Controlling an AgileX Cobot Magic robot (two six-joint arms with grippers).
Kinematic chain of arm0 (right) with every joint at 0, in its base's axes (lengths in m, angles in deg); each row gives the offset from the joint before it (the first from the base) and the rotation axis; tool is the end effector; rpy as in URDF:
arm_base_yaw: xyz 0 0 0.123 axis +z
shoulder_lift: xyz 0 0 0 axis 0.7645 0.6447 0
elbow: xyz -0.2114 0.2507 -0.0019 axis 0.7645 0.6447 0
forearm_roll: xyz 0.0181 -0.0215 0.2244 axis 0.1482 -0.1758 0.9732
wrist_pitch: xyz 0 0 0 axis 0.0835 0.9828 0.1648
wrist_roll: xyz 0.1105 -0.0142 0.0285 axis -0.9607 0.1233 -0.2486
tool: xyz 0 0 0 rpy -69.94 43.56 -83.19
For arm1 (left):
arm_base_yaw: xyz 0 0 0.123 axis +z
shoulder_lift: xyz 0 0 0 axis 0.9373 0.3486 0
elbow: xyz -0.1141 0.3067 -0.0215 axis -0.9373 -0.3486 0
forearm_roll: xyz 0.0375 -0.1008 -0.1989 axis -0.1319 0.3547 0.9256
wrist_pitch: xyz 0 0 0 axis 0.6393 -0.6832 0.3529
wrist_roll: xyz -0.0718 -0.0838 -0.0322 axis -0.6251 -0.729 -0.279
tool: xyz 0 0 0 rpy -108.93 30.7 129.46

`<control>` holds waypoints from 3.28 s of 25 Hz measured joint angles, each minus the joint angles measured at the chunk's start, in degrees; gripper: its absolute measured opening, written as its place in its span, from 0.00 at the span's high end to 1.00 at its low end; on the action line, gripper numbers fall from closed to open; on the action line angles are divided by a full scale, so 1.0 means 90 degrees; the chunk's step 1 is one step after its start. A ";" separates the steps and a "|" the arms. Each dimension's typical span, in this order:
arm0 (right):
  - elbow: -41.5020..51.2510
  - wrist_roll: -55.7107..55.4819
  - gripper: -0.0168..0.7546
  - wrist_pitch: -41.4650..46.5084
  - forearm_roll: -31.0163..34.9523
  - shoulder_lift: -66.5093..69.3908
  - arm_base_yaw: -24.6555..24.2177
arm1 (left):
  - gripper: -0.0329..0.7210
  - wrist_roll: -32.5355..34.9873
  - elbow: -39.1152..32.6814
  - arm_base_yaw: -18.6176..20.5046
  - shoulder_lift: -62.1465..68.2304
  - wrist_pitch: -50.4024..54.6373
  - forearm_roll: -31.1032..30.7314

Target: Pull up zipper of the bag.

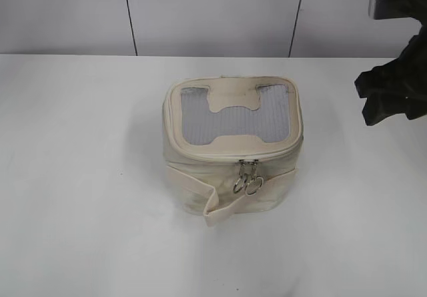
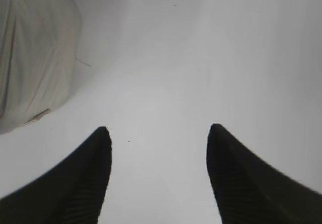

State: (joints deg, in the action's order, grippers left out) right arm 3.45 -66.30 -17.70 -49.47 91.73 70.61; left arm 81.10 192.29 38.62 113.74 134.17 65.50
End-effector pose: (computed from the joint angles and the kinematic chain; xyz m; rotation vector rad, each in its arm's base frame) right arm 0.2584 0.0919 0.2970 -0.2571 2.7244 0.0828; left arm 0.3352 -0.1939 0.3986 0.7376 2.4968 -0.1062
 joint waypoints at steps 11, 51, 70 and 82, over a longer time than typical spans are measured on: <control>0.0000 0.0000 0.36 0.1037 -0.0407 -0.0500 -0.0573 | 0.36 -0.0527 -0.1634 0.0179 -0.2236 -0.0010 -0.1248; 0.3407 0.1411 0.38 0.1836 0.0548 -0.9443 -0.0701 | 0.36 -0.0120 -0.8641 0.0634 -1.1215 -0.0899 0.0461; 0.3617 0.1423 0.39 0.1314 0.0548 -0.9443 -0.0701 | 0.37 -0.0107 -0.8683 0.0634 -1.1215 -0.1035 0.0473; 0.3617 0.1424 0.39 0.1302 0.0548 -0.9443 -0.1304 | 0.37 -0.0101 -0.8683 0.2244 -1.1234 -0.1060 0.0473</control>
State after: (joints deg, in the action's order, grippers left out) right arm 36.00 -53.48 -5.99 -44.54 6.74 58.87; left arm 80.19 114.14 58.81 12.63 124.63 69.76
